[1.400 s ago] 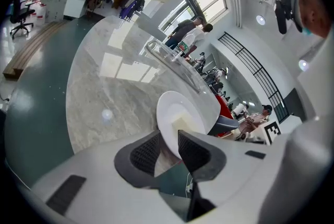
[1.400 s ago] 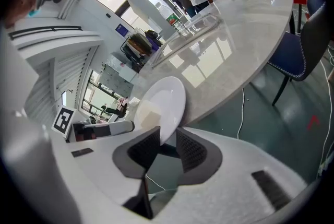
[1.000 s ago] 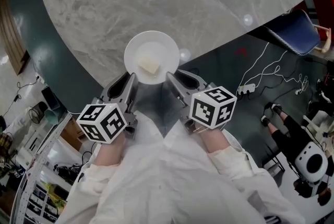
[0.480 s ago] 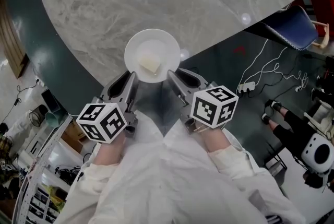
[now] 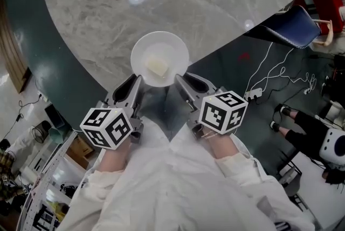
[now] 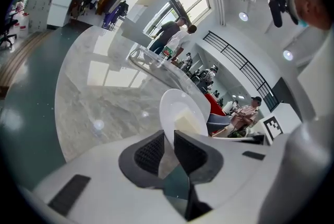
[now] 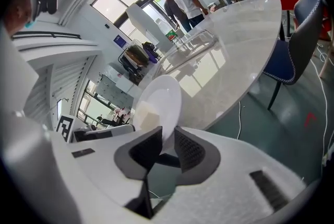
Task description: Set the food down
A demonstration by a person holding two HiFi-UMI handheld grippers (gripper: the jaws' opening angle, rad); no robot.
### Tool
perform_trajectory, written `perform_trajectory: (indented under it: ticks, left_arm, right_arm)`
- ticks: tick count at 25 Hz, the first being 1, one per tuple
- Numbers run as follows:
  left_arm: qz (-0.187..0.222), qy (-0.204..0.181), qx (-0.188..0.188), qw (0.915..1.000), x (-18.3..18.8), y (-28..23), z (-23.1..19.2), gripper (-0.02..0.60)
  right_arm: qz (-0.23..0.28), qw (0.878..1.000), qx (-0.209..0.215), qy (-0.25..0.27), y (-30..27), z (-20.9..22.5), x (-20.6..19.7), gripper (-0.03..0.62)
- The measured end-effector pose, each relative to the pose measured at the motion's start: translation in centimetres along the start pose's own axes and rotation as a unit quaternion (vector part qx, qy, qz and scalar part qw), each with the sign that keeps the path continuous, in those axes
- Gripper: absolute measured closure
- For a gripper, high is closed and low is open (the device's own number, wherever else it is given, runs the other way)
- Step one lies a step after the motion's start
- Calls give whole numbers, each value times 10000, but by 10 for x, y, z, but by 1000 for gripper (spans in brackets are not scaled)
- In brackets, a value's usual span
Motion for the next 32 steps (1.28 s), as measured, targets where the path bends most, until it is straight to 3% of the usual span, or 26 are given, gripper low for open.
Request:
perform_trajectory:
  ticks: [14,32]
  left_arm:
    - [172,-348,-355,9986,41,-22,12,517]
    - [741,-358,-8,9966,100,-114,46,517]
  right_arm:
    - [382,9990,5,238,-6,-9,39,533]
    - [167,9961,529,693,-59,36,163,533]
Point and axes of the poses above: the fingertips, and each gripper's own axes: y backward along the fingers, z to its right, x out of its top, the point moved 9 cm from there along y, backward along the fingers, and after that the axes turned 14 degrees about z, right-handed, at the moved point
